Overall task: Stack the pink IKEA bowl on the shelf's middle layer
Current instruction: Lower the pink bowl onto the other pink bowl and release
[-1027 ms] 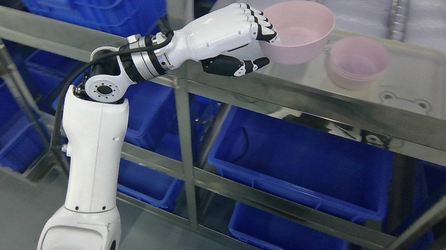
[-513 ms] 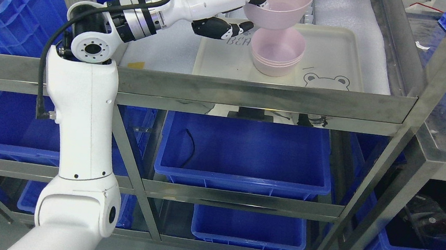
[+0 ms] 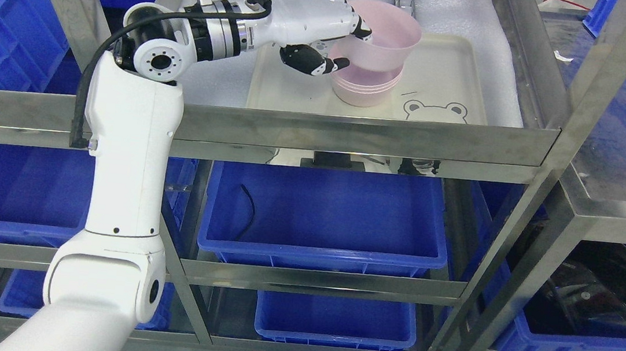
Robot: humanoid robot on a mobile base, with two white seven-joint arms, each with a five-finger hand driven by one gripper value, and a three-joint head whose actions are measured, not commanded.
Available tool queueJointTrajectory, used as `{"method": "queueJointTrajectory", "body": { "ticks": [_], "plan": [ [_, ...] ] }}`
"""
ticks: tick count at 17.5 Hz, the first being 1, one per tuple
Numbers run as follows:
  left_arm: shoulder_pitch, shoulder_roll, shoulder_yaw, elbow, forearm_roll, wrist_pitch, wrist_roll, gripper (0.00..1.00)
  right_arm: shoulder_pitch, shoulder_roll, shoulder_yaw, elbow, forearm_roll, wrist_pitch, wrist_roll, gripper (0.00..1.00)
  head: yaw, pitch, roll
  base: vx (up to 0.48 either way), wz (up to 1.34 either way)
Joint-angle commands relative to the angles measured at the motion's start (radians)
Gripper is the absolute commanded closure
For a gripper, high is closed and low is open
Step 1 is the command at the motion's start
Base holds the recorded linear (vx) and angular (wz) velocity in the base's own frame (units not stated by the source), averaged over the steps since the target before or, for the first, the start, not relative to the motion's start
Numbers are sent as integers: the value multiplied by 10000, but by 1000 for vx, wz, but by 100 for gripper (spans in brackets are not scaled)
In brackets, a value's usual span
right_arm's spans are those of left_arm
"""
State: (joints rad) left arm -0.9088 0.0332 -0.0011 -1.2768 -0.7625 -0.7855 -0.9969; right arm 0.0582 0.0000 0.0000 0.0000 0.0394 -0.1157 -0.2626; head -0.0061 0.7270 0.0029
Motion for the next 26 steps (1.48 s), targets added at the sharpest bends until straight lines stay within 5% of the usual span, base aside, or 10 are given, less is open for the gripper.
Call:
{"method": "queueJointTrajectory", "body": {
  "ticks": [1,13,15,19,23,26],
  "plan": [
    [-101,20,-864,1601,-980,1,29,97,1,-175,46,-175,-10,7,3,0,0,0,0,13,-88],
    [-300,-158,-189,1708,-1456,1,213,96,1,-175,46,-175,-11,7,3,0,0,0,0,-1,3],
    [-300,-158,-235,1800,-1456,1,335,80,1,-175,46,-175,5,7,3,0,0,0,0,-9,36],
    [-316,-158,-250,1923,-1426,1,640,28,1,-175,46,-175,-11,7,3,0,0,0,0,0,10],
    [-422,-158,-159,1786,-1257,1,1240,10,1,-175,46,-175,5,7,3,0,0,0,0,-1,-3],
    [-790,-158,-67,1510,-462,1,1609,5,1,-175,46,-175,5,7,3,0,0,0,0,0,16]
  ]
}}
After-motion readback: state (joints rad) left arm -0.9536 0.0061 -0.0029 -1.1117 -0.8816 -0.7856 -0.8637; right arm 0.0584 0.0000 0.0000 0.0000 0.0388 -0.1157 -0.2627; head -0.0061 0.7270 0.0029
